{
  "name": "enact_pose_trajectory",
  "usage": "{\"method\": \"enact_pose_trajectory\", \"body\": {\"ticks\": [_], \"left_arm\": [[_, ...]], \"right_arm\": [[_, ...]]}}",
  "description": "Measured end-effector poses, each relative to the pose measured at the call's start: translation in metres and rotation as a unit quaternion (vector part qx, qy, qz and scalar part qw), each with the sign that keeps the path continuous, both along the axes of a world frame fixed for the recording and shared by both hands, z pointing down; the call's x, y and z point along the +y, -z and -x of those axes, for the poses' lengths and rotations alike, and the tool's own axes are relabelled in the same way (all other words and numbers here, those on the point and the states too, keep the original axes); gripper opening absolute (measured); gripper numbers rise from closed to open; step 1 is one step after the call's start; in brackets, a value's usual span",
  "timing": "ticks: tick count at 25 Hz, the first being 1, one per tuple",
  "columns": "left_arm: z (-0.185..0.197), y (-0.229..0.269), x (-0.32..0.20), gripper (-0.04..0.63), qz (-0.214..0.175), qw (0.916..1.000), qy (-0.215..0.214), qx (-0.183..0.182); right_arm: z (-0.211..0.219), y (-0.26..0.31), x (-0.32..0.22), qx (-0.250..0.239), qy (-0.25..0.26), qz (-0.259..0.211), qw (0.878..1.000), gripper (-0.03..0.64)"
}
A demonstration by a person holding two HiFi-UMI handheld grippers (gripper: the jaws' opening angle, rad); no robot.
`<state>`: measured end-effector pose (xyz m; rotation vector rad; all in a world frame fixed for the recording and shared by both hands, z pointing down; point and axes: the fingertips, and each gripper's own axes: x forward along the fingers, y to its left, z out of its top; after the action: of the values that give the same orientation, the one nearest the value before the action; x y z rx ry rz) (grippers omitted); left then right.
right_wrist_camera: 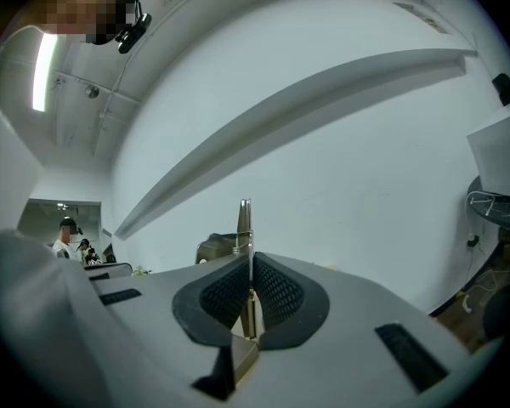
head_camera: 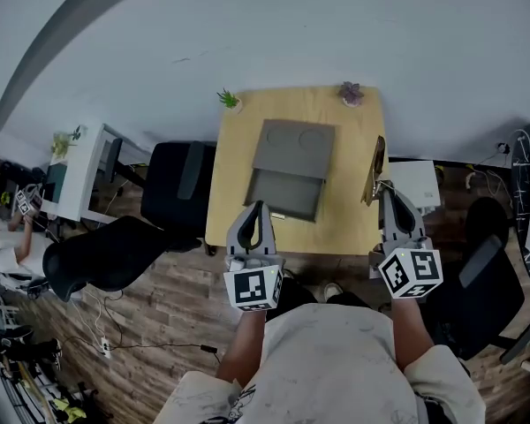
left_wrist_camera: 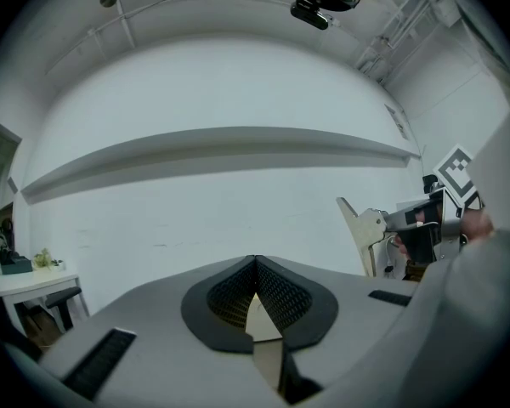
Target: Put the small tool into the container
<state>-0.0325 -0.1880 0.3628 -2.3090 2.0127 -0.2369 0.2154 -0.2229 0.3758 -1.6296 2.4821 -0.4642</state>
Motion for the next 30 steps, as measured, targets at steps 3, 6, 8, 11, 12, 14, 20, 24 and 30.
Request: {"method": "enact_pose_trajectory", "body": {"ticks": [3, 6, 8, 11, 12, 14, 20, 24, 30], "left_arm": [[0.009, -0.003, -0.010, 0.005, -0.004, 1.0000, -0.006, 0.006], [0.019, -0.008, -0.023, 0.005, -0.006, 0.9999, -0.014, 0.008], [0.027, -0.010, -0.027, 0.005, -0.005, 0.9998, -0.015, 0.010], [0.036, -0.012, -0.031, 0.005, -0.008, 0.9997, -0.016, 0.017], [0.038, -0.013, -0.032, 0.005, -0.008, 0.9997, -0.016, 0.019], [0.042, -0.017, -0.030, 0.005, -0.006, 0.9997, -0.015, 0.020], [0.057, -0.027, -0.029, 0.005, 0.000, 0.9996, -0.006, 0.029], [0.065, -0.033, -0.031, 0.005, 0.006, 0.9995, 0.000, 0.033], [0.076, -0.045, -0.035, 0.005, 0.020, 0.9992, 0.007, 0.035]], "right_arm": [[0.012, -0.003, -0.007, 0.009, -0.001, 0.000, 1.000, 0.017], [0.023, -0.005, -0.019, 0.007, -0.013, 0.001, 1.000, 0.017], [0.033, -0.006, -0.021, 0.007, -0.014, 0.003, 1.000, 0.017], [0.050, -0.008, -0.026, 0.020, -0.003, 0.001, 1.000, 0.017], [0.054, -0.010, -0.027, 0.021, -0.001, 0.002, 1.000, 0.017], [0.061, -0.012, -0.029, 0.022, 0.001, 0.004, 1.000, 0.017], [0.077, -0.014, -0.035, 0.031, 0.012, 0.005, 0.999, 0.017], [0.085, -0.018, -0.041, 0.040, 0.016, 0.007, 0.999, 0.017], [0.099, -0.025, -0.051, 0.055, 0.028, 0.014, 0.998, 0.017]]}}
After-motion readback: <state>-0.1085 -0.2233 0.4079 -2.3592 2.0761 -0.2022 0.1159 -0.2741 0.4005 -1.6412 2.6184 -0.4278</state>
